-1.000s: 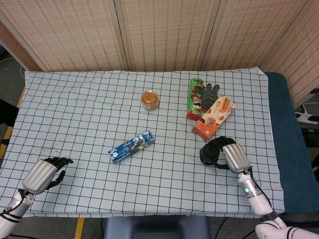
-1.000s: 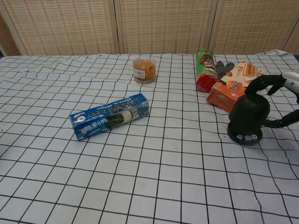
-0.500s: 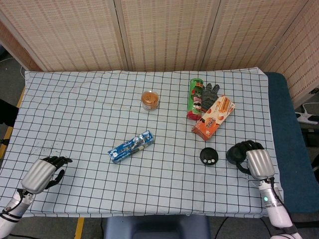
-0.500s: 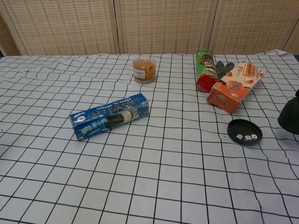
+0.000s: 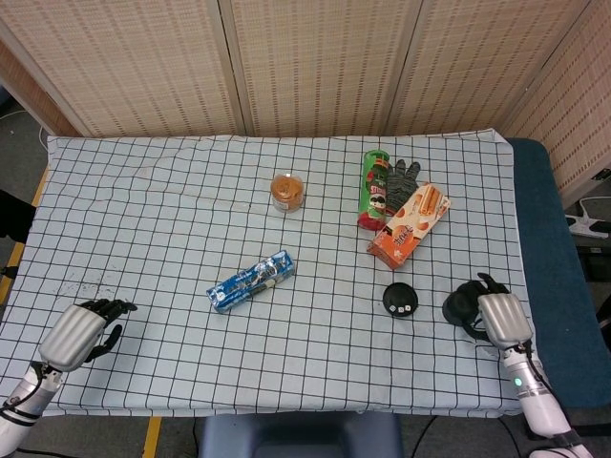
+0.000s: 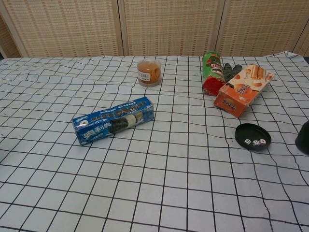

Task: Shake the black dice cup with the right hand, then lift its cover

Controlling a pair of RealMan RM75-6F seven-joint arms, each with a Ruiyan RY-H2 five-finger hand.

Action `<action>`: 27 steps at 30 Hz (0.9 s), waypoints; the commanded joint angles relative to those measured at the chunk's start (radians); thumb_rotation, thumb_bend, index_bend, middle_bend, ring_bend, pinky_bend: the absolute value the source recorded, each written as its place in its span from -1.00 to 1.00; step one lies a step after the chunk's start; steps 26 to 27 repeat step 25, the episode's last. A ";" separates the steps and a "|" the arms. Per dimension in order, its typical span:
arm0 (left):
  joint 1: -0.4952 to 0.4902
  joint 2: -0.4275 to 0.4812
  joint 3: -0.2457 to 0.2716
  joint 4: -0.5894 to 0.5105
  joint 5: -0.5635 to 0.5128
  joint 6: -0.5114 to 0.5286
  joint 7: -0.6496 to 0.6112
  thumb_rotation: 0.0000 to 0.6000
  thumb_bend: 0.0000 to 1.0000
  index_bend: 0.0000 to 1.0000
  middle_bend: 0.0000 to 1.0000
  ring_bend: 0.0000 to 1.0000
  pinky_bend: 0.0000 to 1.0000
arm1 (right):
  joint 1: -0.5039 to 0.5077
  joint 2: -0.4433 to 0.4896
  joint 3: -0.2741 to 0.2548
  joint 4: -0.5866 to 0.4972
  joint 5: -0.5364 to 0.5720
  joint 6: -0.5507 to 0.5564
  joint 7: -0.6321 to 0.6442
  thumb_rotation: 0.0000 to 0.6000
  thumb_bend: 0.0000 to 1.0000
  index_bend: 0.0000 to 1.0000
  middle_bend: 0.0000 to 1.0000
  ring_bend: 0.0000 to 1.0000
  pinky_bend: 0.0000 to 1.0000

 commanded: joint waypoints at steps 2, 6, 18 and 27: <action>-0.001 0.000 0.000 -0.003 -0.003 -0.006 -0.001 1.00 0.15 -0.36 -0.21 -0.13 0.24 | -0.012 0.029 0.002 -0.040 -0.004 0.018 -0.009 1.00 -0.70 -0.49 -0.64 -0.94 -0.56; -0.002 -0.001 0.000 0.000 -0.003 -0.010 0.004 1.00 0.15 -0.36 -0.21 -0.13 0.24 | -0.028 0.067 0.002 -0.096 -0.012 0.048 -0.027 1.00 -0.73 -0.65 -0.75 -1.00 -0.65; -0.004 -0.004 -0.001 0.003 -0.008 -0.021 0.011 1.00 0.15 -0.36 -0.21 -0.13 0.24 | -0.131 0.055 0.015 -0.100 -0.093 0.299 -0.013 1.00 -0.73 -0.73 -0.78 -1.00 -0.67; -0.005 -0.007 -0.004 0.004 -0.015 -0.028 0.016 1.00 0.15 -0.36 -0.21 -0.12 0.24 | -0.189 0.066 0.006 -0.175 -0.092 0.372 -0.158 1.00 -0.73 -0.69 -0.78 -1.00 -0.67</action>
